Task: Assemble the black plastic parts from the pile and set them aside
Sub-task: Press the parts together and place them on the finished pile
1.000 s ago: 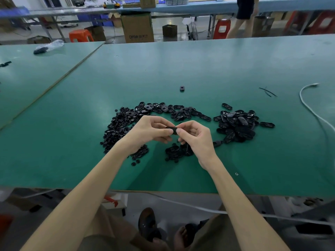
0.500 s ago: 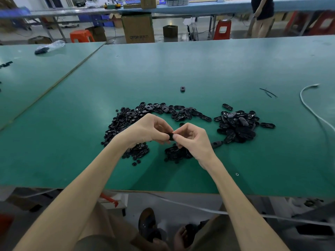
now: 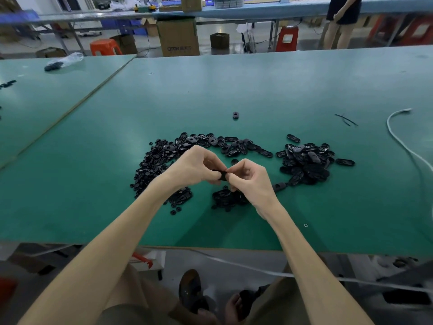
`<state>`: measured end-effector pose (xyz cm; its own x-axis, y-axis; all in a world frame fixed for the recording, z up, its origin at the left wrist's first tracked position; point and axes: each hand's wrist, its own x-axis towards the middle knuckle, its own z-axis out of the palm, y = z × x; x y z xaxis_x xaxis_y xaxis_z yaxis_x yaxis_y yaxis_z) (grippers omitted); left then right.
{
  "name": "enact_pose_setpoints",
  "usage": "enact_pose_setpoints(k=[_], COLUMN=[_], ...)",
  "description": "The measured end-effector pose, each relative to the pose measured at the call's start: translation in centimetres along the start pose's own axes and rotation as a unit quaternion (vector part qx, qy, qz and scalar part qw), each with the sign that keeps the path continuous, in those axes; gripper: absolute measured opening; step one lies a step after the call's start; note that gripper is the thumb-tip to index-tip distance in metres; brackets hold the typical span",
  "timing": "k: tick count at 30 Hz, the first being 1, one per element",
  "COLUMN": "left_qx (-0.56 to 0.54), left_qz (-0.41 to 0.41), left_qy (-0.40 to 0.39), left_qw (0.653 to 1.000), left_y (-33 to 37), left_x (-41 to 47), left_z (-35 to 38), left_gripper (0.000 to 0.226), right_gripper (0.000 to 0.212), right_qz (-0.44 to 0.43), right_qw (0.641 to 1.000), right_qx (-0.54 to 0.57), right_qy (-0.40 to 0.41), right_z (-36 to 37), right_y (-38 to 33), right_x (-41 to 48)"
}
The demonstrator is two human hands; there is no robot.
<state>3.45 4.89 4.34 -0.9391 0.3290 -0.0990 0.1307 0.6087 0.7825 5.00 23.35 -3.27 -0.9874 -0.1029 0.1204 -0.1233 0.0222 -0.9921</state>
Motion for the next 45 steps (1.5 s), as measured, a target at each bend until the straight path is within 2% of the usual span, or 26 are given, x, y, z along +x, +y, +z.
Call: enact_pose_setpoints(k=[5, 13, 22, 25, 31, 37, 45], left_qx=[-0.049, -0.168, -0.103, -0.093, -0.152, -0.222, -0.153], left_qz=[0.004, -0.044, -0.065, -0.058, -0.011, -0.016, -0.001], left_qy=[-0.023, -0.021, 0.048, 0.045, 0.012, 0.002, 0.054], left_qw=[0.999, 0.985, 0.991, 0.993, 0.988, 0.975, 0.987], left_y=[-0.4, -1.4, -0.5, -0.4, -1.3, -2.1, -1.6], left_x=[-0.3, -0.5, -0.1, -0.1, -0.7, -1.0, -0.8], left_z=[-0.9, -0.1, 1.5, 1.4, 0.6, 0.9, 1.8], left_gripper=[0.017, 0.017, 0.017, 0.018, 0.021, 0.023, 0.018], right_gripper=[0.012, 0.011, 0.013, 0.015, 0.012, 0.010, 0.010], right_qz=[-0.002, -0.004, 0.010, 0.011, 0.008, 0.008, 0.010], right_qw=[1.000, 1.000, 1.000, 1.000, 1.000, 1.000, 0.999], right_qx=[0.005, 0.001, -0.014, -0.017, 0.000, 0.011, -0.001], right_qy=[0.010, 0.008, 0.011, 0.015, 0.021, 0.024, 0.032], right_z=[0.2, 0.1, 0.2, 0.2, 0.1, 0.1, 0.2], right_y=[0.0, -0.1, 0.0, 0.0, -0.2, -0.3, -0.1], right_x=[0.0, 0.0, 0.1, 0.1, 0.0, -0.1, 0.0])
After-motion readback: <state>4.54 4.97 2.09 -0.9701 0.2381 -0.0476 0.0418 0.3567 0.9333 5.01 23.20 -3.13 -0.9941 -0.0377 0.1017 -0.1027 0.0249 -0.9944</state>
